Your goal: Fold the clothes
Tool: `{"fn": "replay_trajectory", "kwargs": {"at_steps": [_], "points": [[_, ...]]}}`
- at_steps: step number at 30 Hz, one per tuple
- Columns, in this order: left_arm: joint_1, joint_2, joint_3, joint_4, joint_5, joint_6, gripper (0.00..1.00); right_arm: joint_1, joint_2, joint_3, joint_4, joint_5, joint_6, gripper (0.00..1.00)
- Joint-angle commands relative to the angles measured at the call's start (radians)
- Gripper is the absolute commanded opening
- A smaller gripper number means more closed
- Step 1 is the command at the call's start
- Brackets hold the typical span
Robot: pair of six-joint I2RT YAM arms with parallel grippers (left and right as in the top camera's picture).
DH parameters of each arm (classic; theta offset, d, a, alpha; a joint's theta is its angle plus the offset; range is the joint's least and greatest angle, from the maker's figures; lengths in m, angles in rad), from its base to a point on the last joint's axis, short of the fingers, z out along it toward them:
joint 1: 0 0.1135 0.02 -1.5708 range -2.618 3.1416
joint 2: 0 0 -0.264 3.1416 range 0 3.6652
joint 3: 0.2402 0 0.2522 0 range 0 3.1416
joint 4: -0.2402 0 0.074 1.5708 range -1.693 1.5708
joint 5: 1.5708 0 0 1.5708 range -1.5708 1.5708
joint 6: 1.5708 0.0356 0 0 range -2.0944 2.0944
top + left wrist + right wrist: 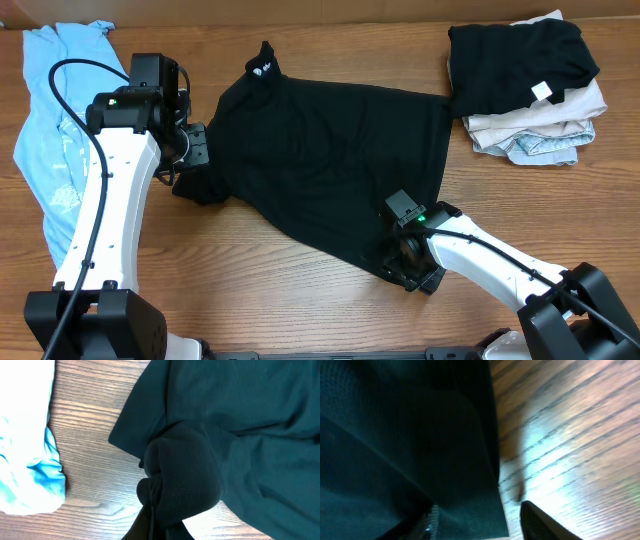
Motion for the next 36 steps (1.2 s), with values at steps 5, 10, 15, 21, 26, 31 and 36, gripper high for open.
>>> {"fn": "replay_trajectory", "kwargs": {"at_steps": [5, 10, 15, 21, 26, 31, 36], "points": [[0.004, 0.005, -0.005, -0.008, 0.012, 0.003, 0.04, 0.005, 0.007, -0.042, 0.023, -0.032, 0.016, 0.13], [0.005, 0.005, 0.000, -0.014, 0.001, 0.004, 0.04, -0.019, -0.004, -0.013, -0.037, -0.002, 0.016, 0.04], [0.006, 0.000, 0.038, -0.065, 0.002, 0.014, 0.04, -0.116, -0.100, 0.113, -0.264, 0.001, -0.103, 0.04], [0.004, -0.006, 0.051, -0.154, 0.005, 0.050, 0.04, -0.208, -0.285, 0.262, -0.479, -0.060, -0.259, 0.04], [0.003, -0.006, 0.050, -0.166, 0.008, 0.050, 0.04, -0.223, -0.309, 0.261, -0.506, -0.066, -0.263, 0.04], [-0.030, -0.001, 0.035, -0.138, 0.016, 0.058, 0.04, -0.225, -0.289, 0.261, -0.446, -0.061, -0.266, 0.04], [-0.074, 0.008, -0.018, 0.003, 0.003, 0.072, 0.04, -0.251, -0.284, 0.261, -0.335, 0.028, -0.273, 0.04]]}}
